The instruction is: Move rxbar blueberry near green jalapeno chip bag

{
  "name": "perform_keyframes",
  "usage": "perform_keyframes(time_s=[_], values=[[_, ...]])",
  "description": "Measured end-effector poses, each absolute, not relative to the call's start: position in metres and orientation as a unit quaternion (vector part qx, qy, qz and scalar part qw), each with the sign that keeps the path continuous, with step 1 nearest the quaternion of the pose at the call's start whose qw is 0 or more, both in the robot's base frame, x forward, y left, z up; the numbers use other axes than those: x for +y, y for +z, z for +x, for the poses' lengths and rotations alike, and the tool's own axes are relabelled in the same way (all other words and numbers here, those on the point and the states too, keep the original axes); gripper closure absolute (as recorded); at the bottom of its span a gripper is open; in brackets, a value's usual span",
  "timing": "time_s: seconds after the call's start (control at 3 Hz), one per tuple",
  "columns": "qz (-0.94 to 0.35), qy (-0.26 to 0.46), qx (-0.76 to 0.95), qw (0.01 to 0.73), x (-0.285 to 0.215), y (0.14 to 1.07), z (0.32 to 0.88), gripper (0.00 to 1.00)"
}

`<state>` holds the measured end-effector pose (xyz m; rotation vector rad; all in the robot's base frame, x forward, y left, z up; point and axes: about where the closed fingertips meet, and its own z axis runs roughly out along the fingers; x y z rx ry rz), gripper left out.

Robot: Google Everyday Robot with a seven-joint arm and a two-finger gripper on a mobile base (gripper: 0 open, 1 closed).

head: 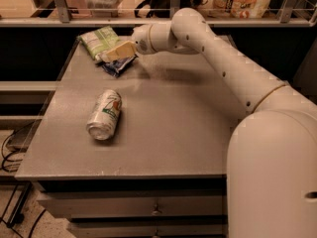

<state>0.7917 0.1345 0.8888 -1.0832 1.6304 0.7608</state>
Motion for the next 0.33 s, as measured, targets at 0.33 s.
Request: perform_keyframes(time_s=[0.33], values=[[-0.447, 0.314, 0.673, 0.497, 0.1346, 0.8888, 0.7917, 0.00]])
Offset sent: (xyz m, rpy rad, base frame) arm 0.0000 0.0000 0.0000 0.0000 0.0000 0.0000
